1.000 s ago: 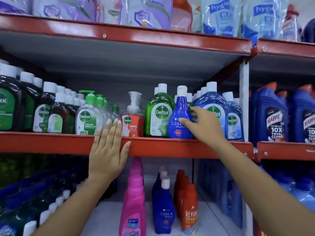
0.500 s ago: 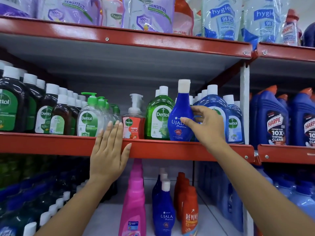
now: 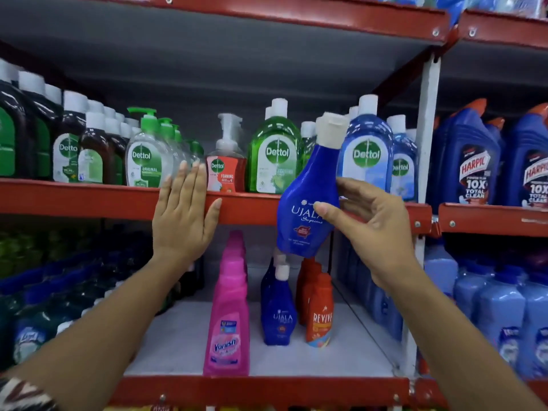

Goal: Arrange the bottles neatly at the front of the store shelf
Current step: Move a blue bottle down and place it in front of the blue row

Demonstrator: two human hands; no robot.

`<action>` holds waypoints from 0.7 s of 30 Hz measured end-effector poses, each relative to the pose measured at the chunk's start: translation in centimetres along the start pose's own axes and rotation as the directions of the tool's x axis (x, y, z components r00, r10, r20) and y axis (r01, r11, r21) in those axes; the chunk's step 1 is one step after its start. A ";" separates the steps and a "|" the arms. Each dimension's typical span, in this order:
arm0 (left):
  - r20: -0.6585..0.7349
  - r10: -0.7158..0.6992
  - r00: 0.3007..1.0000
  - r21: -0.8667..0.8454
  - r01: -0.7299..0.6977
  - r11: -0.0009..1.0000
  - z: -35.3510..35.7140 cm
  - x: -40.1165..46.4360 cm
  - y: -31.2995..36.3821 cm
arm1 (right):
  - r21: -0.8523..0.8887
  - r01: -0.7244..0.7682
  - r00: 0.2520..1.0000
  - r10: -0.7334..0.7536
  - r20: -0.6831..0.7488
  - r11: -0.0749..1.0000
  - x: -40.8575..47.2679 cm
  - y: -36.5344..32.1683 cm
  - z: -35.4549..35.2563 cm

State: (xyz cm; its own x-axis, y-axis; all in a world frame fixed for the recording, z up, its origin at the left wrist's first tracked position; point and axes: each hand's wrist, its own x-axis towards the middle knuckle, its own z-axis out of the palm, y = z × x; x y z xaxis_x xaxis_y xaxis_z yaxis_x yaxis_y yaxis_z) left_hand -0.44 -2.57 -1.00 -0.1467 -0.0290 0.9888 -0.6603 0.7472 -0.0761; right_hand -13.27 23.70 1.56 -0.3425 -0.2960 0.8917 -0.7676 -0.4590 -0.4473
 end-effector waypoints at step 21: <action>-0.150 0.030 0.988 0.050 -0.023 0.998 0.9 -0.1 -0.2 | -0.096 -0.365 0.927 0.371 0.052 0.926 -14.0 14.3 4.0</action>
State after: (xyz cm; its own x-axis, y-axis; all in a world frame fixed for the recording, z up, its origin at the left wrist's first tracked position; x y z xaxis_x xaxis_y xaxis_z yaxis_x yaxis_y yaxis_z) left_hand -0.94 -3.27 -1.15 -0.0547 0.0932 0.9941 -0.6926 0.7136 -0.1050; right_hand -17.33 17.92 -17.63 -0.5740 -0.4880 0.6575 -0.6378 -0.2371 -0.7328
